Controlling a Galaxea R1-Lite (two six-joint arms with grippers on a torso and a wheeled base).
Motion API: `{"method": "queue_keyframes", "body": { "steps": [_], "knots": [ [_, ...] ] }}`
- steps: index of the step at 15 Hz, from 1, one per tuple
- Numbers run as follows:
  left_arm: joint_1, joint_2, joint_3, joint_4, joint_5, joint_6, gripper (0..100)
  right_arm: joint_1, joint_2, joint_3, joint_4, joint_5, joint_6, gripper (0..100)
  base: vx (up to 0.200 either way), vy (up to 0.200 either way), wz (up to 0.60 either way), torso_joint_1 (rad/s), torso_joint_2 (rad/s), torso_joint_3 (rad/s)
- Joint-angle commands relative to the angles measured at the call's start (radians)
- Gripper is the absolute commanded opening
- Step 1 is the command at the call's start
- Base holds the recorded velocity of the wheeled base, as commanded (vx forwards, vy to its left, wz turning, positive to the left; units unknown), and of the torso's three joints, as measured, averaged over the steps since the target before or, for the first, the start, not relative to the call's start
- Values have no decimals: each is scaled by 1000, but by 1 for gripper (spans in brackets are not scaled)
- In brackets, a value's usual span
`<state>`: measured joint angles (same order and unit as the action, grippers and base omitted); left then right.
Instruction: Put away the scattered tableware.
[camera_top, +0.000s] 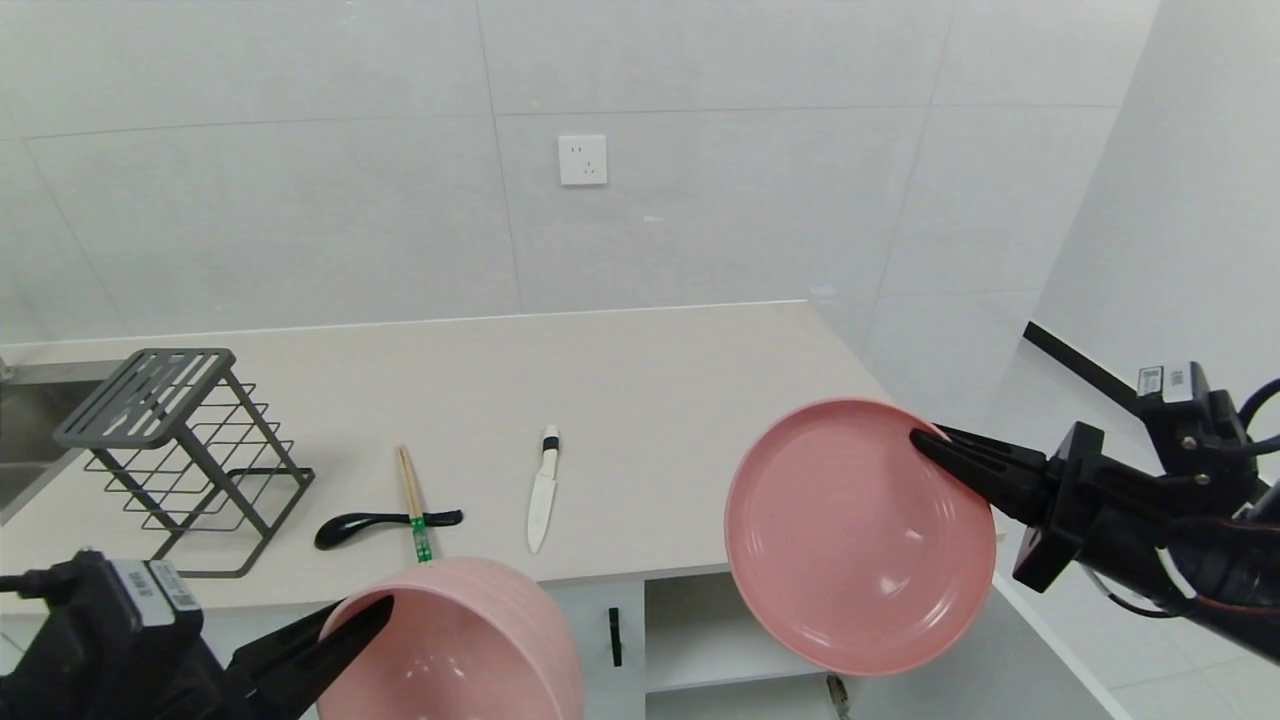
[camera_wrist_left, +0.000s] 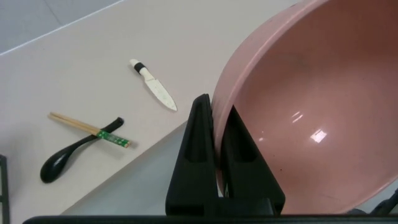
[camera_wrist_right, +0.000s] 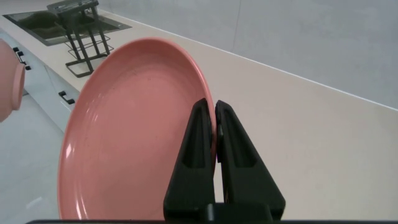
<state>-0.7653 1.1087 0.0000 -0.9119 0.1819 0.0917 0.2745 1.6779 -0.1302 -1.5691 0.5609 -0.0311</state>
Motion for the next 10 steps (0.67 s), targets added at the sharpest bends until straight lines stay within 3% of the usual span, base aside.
{"method": "queue_keyframes", "body": {
  "steps": [1,4,10],
  "knots": [
    [0,5,0,-1,1,-1,0,0,2,0,-2,1,-4,0,0,0,0,0,0,0],
    [0,8,-5,-33,1,-15,0,0,2,0,-2,1,-4,0,0,0,0,-40,97,48],
    [0,11,-2,-59,-1,-32,0,2,14,4,-2,1,-6,0,0,0,0,-172,408,224]
  ]
}}
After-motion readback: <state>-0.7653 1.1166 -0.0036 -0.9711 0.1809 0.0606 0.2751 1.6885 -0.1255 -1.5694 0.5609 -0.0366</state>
